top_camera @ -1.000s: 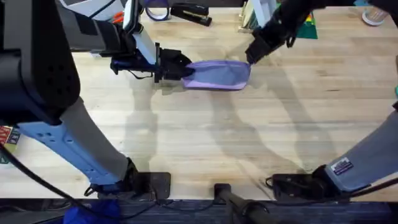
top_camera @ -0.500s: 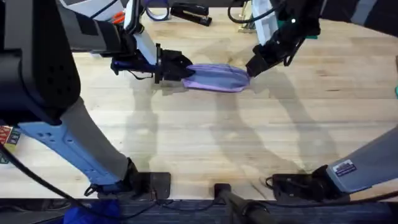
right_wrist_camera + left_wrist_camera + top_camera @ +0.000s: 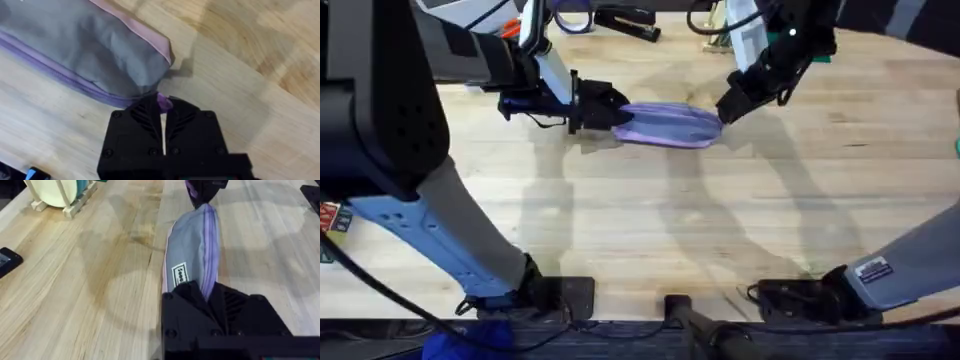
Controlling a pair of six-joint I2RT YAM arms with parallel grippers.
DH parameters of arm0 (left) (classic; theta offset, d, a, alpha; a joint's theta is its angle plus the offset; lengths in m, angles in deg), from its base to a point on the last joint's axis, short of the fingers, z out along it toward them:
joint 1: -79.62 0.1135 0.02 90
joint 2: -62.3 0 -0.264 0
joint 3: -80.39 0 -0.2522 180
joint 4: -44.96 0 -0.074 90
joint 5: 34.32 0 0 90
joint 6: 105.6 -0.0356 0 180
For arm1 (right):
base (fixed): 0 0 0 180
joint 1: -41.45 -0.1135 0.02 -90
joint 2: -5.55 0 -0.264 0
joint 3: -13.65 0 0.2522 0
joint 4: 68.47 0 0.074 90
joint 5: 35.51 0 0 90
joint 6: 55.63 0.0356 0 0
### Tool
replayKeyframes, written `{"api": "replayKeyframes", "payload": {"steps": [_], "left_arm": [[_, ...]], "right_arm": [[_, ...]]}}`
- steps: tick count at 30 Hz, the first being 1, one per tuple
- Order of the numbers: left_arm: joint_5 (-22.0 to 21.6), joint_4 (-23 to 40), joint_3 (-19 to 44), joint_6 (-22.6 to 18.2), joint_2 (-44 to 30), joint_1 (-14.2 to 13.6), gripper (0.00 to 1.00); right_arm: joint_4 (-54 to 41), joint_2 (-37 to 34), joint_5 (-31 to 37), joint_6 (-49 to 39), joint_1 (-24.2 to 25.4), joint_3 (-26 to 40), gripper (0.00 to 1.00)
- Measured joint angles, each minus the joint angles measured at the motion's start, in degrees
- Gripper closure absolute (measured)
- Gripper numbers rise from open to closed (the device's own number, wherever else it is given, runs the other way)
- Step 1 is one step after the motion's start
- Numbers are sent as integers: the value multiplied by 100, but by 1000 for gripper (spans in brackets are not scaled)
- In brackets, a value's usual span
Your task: Unzip the bag, pick up the pens from the table one at a time and place them inside, then zip the bag closed.
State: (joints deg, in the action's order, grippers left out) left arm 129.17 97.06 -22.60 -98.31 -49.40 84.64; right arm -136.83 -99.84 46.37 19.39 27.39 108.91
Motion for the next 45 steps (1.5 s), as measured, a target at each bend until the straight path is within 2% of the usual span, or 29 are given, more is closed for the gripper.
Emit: {"api": "replayKeyframes", "payload": {"steps": [3, 7, 9, 13, 14, 28, 29, 33, 34, 36, 45], "left_arm": [[0, -3, 0, 0, 0, 0, 956], [-8, -7, 0, 0, 0, 19, 957], [-24, -23, 0, 0, 0, 50, 957], [-28, -20, 0, 2, 0, 128, 957], [-28, -21, 0, 2, 0, 136, 957], [-42, -23, 0, 0, 0, 136, 942], [-42, -32, 0, -18, 0, 136, 816], [-17, -29, 0, 0, 0, 197, 183], [-18, -26, 0, 12, 0, 208, 59], [-17, -38, 0, 15, 0, 227, 12], [40, -62, 2, 17, 0, 232, 6]], "right_arm": [[-153, 1, 61, 1, 0, 177, 965], [-314, 0, 226, -8, -4, 424, 805], [-476, 0, 415, -20, -4, 533, 618], [-535, 0, 610, -35, -34, 657, 61], [-551, 0, 647, -46, -59, 689, 20], [-757, 0, 728, -46, -313, 772, 5], [-772, 0, 728, -46, -313, 772, 5], [-802, 13, 728, -46, -313, 805, 5], [-802, 35, 728, -46, -313, 811, 5], [-806, 111, 728, -46, -313, 818, 5], [-861, 255, 728, -46, -313, 1009, 6]]}}
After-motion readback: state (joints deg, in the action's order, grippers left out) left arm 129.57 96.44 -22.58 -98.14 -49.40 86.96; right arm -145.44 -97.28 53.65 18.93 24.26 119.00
